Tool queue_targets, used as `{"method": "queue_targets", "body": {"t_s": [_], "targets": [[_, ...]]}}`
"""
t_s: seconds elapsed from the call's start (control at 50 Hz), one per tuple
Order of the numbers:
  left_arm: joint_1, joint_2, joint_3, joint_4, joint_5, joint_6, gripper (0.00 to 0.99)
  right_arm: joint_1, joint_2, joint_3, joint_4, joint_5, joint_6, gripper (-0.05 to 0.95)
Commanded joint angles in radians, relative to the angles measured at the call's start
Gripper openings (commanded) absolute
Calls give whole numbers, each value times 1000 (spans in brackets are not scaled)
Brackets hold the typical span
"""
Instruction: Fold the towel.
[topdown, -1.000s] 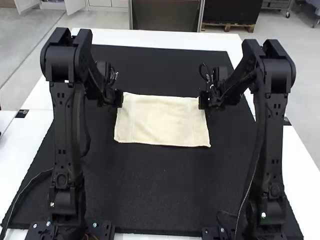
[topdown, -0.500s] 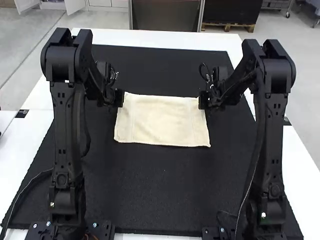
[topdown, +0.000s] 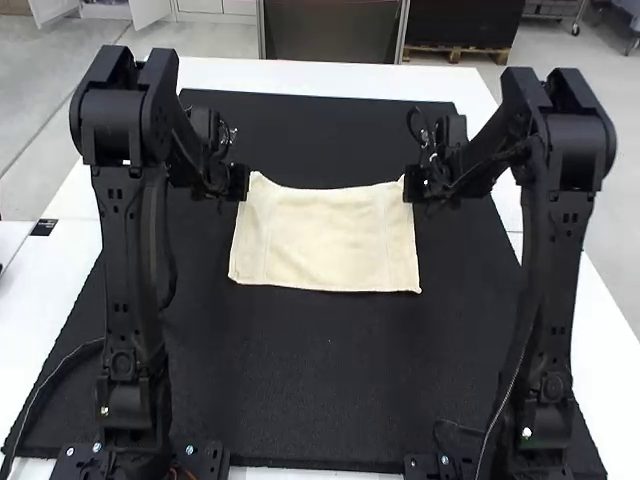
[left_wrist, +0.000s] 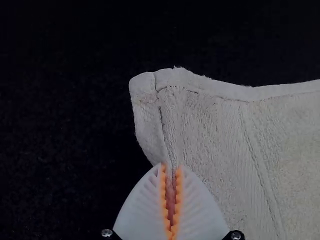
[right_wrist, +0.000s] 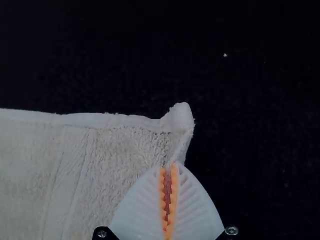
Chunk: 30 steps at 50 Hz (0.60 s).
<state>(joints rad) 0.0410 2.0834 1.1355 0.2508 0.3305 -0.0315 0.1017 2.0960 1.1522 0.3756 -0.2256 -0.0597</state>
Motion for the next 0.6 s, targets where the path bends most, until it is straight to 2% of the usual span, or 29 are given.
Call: {"method": "queue_targets", "body": {"t_s": [0.0,0.32,0.58], "targets": [[-1,-48,-10,-2,30,-5,16,-22,-67,-20,5,-23,12,-18],[17,-132,-82,-41,36,30,15,-25,-152,-95,-43,-73,18,-18],[59,-207,-135,-81,41,73,15,-25,-223,-146,-93,-95,17,-18]]}}
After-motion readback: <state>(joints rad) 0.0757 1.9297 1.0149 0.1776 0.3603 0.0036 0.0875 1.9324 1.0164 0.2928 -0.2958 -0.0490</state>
